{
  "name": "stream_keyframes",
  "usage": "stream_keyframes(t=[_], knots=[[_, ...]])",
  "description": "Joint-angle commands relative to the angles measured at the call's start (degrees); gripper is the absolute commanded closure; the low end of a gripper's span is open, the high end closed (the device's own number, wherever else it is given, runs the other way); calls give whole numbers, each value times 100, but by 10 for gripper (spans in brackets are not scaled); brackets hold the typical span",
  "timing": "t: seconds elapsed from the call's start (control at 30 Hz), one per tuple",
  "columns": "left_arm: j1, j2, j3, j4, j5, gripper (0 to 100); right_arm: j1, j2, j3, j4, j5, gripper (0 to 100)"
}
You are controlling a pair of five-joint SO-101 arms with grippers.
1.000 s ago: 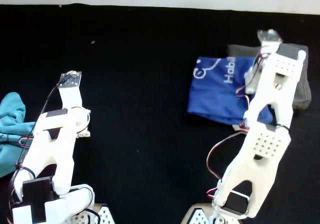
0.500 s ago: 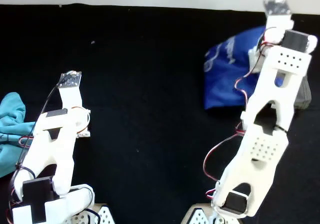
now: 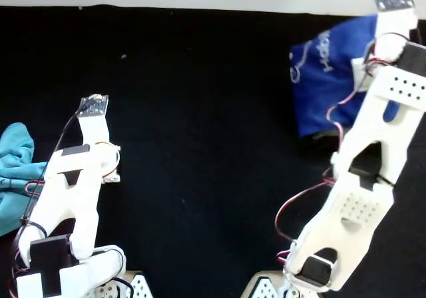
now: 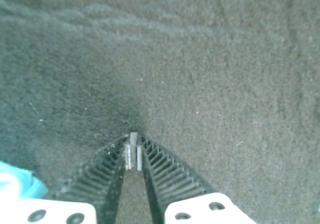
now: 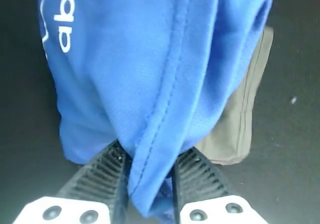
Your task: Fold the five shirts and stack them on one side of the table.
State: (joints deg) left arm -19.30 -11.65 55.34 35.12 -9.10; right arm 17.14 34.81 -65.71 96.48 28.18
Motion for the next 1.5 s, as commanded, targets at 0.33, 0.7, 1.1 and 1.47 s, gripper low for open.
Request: stream_keyframes(t=[0.33,0.7,1.1,1.47], knots=[[-4,-4,4,-193,9,992,831,1402,-330,-2044,897,993],[-4,-4,4,-193,9,992,840,1393,-303,-1947,1152,888],[-4,-4,4,-193,9,992,690,1147,-1868,-2246,-571,783],[-4,-4,4,-193,9,992,629,1569,-1842,-1332,-668,992]])
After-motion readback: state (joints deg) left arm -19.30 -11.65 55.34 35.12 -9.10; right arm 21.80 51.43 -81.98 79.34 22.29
